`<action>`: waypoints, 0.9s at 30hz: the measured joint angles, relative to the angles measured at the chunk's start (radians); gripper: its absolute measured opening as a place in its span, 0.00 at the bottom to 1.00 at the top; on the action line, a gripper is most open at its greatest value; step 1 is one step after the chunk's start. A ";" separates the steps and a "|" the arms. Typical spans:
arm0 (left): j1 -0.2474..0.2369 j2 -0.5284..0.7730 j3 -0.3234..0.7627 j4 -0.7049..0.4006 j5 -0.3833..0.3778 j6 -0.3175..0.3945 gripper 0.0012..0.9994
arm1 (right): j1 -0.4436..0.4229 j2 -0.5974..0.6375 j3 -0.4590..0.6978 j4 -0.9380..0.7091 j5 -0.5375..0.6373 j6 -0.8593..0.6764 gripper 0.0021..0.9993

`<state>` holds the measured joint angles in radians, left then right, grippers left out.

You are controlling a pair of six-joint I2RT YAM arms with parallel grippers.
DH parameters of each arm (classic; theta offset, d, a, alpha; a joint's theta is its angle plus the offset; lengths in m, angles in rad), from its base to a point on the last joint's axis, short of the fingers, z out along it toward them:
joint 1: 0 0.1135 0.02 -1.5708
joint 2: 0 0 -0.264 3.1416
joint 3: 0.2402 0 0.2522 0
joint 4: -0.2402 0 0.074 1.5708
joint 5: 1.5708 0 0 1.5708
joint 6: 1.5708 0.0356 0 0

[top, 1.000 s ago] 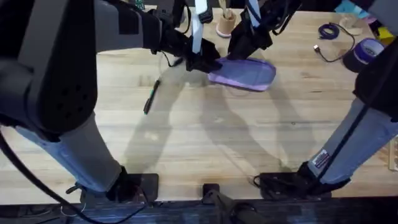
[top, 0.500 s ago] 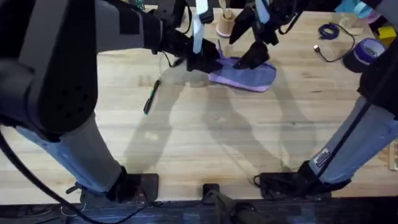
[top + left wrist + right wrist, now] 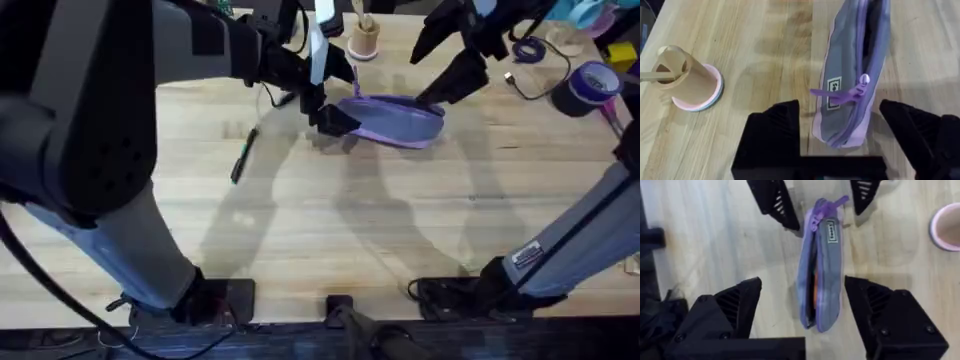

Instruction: Unzip the bag, pick up the pens from the table one at a time and place them inside, then zip the bag closed.

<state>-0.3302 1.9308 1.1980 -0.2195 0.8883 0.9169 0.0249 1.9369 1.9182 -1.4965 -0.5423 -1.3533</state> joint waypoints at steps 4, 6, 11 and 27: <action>0.002 0.000 0.000 -0.002 -0.009 -0.001 0.99 | 0.001 0.000 0.010 -0.045 0.004 0.000 1.00; 0.005 -0.009 0.001 -0.006 -0.017 -0.015 0.99 | 0.001 0.000 0.025 -0.066 0.005 0.000 1.00; 0.026 -0.110 0.011 -0.059 -0.024 -0.070 0.99 | 0.001 0.001 0.101 -0.120 0.012 0.001 1.00; 0.156 -0.439 0.043 -0.373 -0.134 -0.095 0.99 | 0.179 0.001 0.370 -0.121 0.281 0.093 0.62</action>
<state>-0.1738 1.4917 1.2407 -0.5926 0.7547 0.8215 0.2043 1.9377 2.2887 -1.6173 -0.2610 -1.2602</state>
